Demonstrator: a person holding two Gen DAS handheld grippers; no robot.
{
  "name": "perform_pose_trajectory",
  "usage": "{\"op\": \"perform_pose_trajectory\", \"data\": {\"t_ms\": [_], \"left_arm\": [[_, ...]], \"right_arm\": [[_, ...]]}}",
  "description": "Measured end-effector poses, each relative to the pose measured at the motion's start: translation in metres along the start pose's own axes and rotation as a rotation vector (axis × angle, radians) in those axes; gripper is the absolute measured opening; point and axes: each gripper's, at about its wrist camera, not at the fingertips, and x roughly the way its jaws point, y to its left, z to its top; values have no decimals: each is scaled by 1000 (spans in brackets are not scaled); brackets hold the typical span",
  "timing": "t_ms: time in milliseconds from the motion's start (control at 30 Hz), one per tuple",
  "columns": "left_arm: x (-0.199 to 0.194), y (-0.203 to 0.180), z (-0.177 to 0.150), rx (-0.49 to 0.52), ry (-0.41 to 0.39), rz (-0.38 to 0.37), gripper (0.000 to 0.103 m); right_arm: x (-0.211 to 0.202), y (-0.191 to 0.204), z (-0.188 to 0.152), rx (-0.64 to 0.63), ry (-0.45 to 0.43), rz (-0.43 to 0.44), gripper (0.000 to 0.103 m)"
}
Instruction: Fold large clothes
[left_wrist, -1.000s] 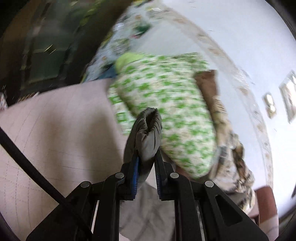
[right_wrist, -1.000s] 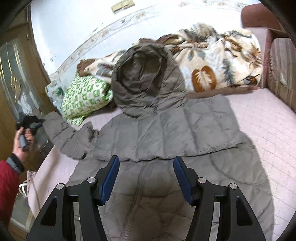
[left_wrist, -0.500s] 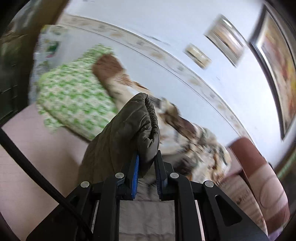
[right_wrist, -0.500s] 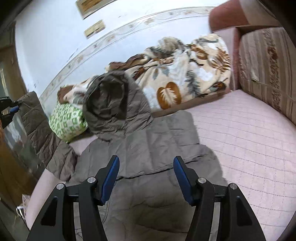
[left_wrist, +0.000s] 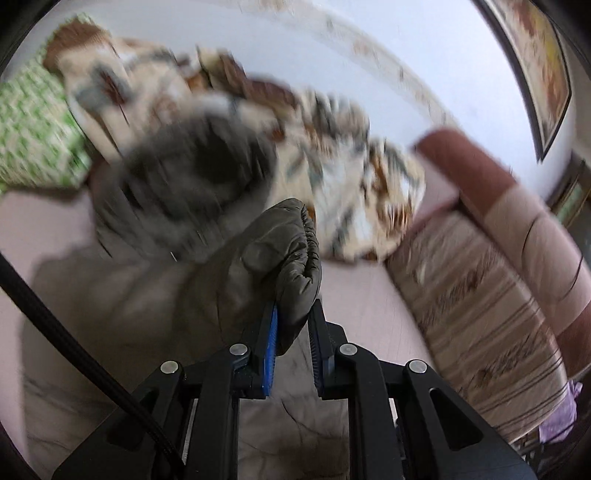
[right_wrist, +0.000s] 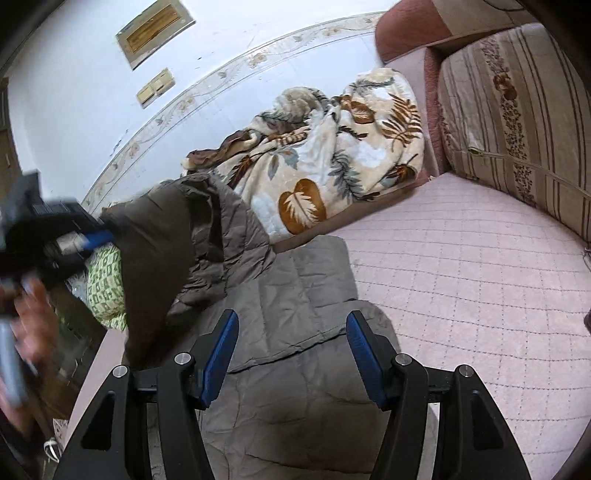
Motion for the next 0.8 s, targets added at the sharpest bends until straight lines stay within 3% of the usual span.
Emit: {"op": "perform_pose_trajectory", "data": {"t_ms": [200, 333, 400, 467, 600, 667, 733, 800], "left_arm": [[103, 4, -61, -2, 195, 48, 15], [136, 10, -80, -9, 275, 82, 21], [140, 10, -84, -14, 319, 44, 44], [134, 10, -85, -22, 343, -19, 56], [91, 4, -81, 38, 276, -77, 56], [69, 9, -76, 79, 227, -47, 56], [47, 28, -70, 105, 170, 15, 56], [30, 59, -59, 85, 134, 93, 56]], "right_arm": [[1, -14, 5, 44, 0, -30, 65], [2, -15, 6, 44, 0, -42, 65], [4, -16, 8, 46, -1, -44, 65], [4, -18, 10, 51, -8, -53, 65], [7, -21, 15, 58, -22, -75, 65], [12, -19, 17, 47, -21, -74, 64], [22, -10, 19, 16, -11, -70, 52], [39, 1, 21, -26, 34, -39, 48]]}}
